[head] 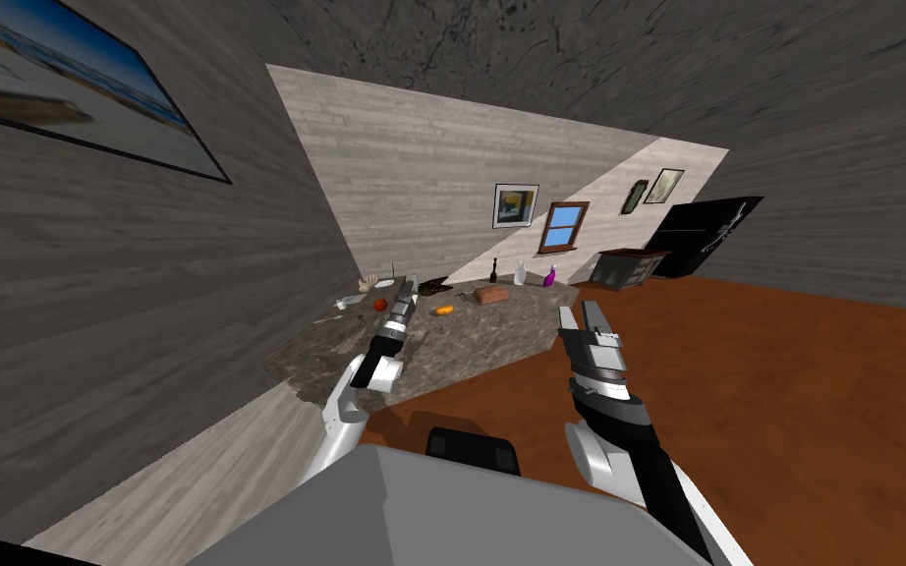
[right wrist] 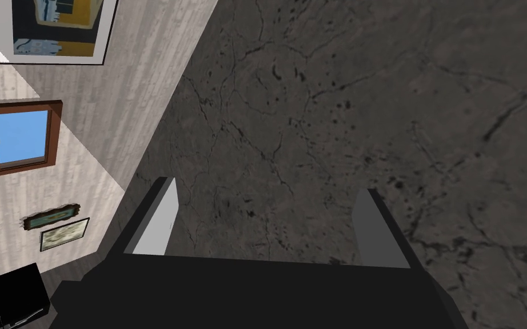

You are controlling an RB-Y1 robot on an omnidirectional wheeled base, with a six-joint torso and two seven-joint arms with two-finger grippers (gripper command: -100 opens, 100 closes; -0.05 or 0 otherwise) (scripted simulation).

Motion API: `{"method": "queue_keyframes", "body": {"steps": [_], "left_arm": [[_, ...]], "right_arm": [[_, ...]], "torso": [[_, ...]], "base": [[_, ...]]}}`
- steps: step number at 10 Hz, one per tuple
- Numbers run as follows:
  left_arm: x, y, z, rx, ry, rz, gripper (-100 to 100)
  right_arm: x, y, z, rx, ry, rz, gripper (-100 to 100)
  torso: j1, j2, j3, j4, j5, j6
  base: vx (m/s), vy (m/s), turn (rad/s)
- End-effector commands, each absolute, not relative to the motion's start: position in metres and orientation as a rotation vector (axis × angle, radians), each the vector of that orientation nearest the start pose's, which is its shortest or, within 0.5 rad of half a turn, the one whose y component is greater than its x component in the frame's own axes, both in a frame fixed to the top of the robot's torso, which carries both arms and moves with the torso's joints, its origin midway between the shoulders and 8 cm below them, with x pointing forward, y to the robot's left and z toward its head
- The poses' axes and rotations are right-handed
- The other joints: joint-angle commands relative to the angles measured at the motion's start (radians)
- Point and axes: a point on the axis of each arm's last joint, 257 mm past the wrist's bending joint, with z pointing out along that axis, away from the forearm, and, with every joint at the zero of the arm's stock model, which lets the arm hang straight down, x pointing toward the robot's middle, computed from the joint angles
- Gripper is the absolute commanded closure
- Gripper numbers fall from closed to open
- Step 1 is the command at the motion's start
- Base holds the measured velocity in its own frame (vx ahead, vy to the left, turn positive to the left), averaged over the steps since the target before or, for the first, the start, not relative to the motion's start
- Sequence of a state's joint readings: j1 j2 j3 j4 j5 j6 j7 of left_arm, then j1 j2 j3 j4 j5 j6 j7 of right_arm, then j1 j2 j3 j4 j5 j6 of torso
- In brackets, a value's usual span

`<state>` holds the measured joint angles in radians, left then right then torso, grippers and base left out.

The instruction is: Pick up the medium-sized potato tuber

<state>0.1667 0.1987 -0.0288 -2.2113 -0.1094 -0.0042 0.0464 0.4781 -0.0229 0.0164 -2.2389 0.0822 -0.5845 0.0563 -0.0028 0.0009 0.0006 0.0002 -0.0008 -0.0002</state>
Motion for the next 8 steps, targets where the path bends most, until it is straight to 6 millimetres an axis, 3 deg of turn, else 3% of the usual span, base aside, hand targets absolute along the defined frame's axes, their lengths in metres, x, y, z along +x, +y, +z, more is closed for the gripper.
{"method": "queue_keyframes", "body": {"steps": [1,8], "left_arm": [[0.468,0.231,0.005,-0.700,1.013,-1.249,-100],[0.503,0.232,-0.022,-0.856,1.111,-1.244,-100]], "right_arm": [[0.342,-0.257,0.028,0.517,0.649,1.241,0],[0.342,-0.257,0.028,0.517,0.649,1.241,0]], "torso": [[0.000,0.000,0.000,0.000,0.000,0.000],[0.000,-0.001,-0.001,0.000,0.000,0.000]], "base": [[-0.020,-0.058,-0.013],[-0.006,-0.042,-0.006]]}}
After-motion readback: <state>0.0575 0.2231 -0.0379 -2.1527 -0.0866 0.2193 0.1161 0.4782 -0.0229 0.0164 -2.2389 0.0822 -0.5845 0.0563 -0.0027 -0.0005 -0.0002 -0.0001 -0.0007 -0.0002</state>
